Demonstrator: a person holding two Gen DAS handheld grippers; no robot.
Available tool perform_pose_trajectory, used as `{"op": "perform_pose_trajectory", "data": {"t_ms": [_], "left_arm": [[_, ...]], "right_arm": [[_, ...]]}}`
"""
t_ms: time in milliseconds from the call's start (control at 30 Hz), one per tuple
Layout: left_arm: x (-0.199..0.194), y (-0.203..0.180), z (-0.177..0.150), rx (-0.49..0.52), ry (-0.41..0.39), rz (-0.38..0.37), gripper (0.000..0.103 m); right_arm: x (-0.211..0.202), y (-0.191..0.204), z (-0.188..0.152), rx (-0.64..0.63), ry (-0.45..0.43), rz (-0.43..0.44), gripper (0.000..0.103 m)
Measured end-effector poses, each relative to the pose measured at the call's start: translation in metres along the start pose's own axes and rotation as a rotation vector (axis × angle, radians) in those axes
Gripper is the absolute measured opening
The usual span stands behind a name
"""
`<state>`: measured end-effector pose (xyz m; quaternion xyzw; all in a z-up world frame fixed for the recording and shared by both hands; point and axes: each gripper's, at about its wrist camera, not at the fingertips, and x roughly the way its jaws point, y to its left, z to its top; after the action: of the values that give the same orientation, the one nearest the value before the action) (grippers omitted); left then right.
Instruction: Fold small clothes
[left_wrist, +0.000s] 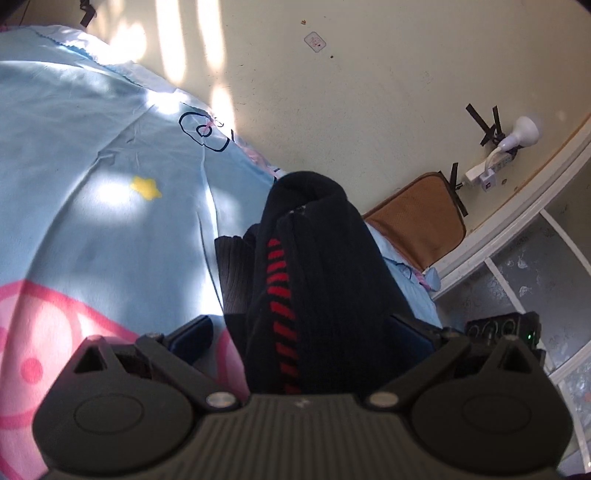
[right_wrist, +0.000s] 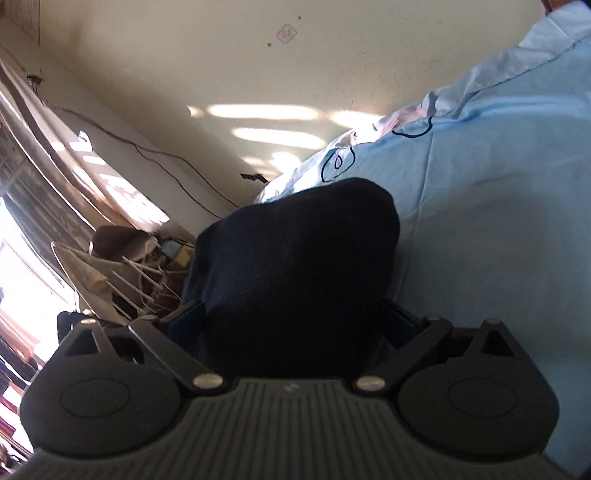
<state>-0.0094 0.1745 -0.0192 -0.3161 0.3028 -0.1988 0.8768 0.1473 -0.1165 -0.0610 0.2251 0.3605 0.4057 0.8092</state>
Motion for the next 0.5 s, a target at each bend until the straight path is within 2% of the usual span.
{"op": "perform_pose_trajectory", "data": {"t_ms": [67,100,133,200,333,400,500], "left_arm": [[0.007,-0.004,0.001,-0.016,0.029,-0.044,0.101],[0.01,-0.006,0.004,-0.024,0.037,-0.043,0.1],[0.014,-0.009,0.008,-0.023,0.047,-0.044,0.099],[0.024,-0.015,0.021,-0.017,0.062,-0.075,0.095],[0.055,-0.04,0.062,0.069,0.052,-0.1,0.092],[0.082,-0.051,0.088,0.115,0.037,-0.112,0.092],[0.132,-0.051,0.123,0.122,0.023,-0.109,0.092]], "right_arm": [[0.005,0.004,0.002,0.024,-0.001,0.002,0.092],[0.003,0.005,0.004,0.033,-0.011,0.008,0.083],[0.0,0.008,0.007,0.013,-0.035,0.008,0.074],[-0.007,0.015,0.011,-0.038,-0.098,-0.011,0.068],[-0.026,0.003,0.04,-0.05,-0.242,-0.036,0.067],[-0.031,-0.01,0.06,-0.035,-0.311,-0.056,0.067],[-0.026,-0.036,0.092,0.006,-0.384,-0.101,0.067]]}}
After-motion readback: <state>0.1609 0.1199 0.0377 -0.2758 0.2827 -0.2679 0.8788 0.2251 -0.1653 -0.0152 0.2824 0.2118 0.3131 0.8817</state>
